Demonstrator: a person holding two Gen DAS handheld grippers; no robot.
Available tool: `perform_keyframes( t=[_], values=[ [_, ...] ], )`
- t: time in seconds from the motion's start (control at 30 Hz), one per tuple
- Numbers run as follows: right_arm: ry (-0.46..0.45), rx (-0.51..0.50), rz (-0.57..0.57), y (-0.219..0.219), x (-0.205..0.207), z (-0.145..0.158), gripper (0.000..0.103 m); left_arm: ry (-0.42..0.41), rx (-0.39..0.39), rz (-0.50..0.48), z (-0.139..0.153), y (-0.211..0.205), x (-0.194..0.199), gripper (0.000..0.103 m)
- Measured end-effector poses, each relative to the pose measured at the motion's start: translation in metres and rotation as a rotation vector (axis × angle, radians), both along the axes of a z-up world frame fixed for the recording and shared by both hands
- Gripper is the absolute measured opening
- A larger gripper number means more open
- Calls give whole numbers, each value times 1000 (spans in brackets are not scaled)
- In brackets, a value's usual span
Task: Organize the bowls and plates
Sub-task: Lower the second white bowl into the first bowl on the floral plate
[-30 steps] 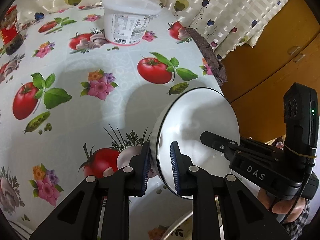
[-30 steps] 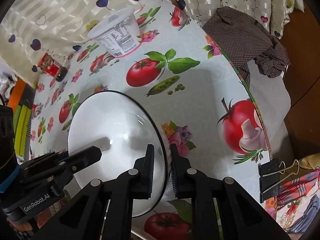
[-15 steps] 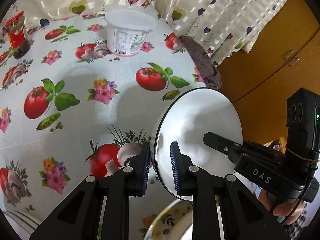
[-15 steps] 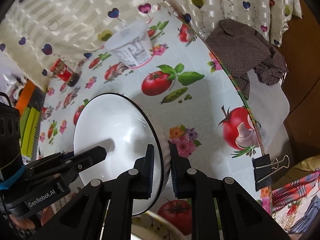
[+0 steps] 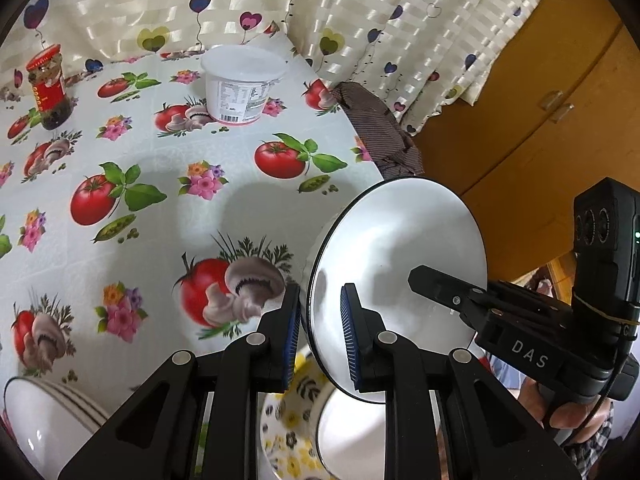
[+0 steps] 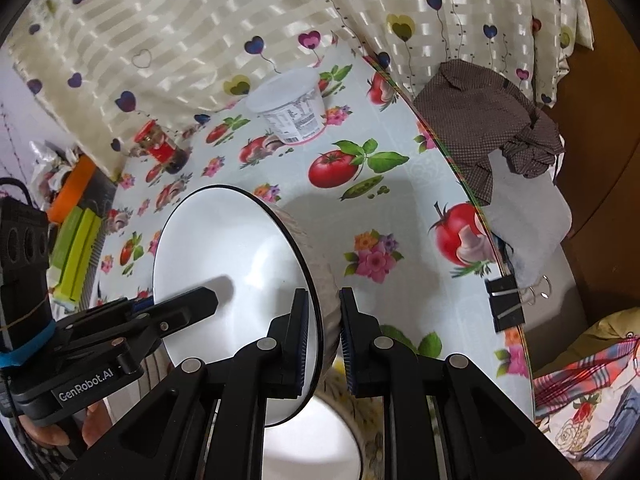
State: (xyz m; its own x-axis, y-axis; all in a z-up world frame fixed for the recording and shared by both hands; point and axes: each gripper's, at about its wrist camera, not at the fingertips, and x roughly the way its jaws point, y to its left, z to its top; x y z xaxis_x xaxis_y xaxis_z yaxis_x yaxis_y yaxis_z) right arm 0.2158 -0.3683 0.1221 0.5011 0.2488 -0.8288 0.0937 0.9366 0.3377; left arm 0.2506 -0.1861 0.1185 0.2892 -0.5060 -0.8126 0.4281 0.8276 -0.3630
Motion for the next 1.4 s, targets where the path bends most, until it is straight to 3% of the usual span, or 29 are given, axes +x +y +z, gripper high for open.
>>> perform_keyframes(
  t=[0.6, 1.1, 1.4],
  values=[
    [10, 8, -6, 14, -68, -4, 15, 3, 8, -29, 0, 12, -60, 21],
    [40, 17, -17, 19, -92, -22, 15, 38, 34, -38, -24, 16, -84, 21],
    [60, 8, -21, 22, -96, -33, 15, 6, 51, -39, -30, 15, -92, 21]
  ],
)
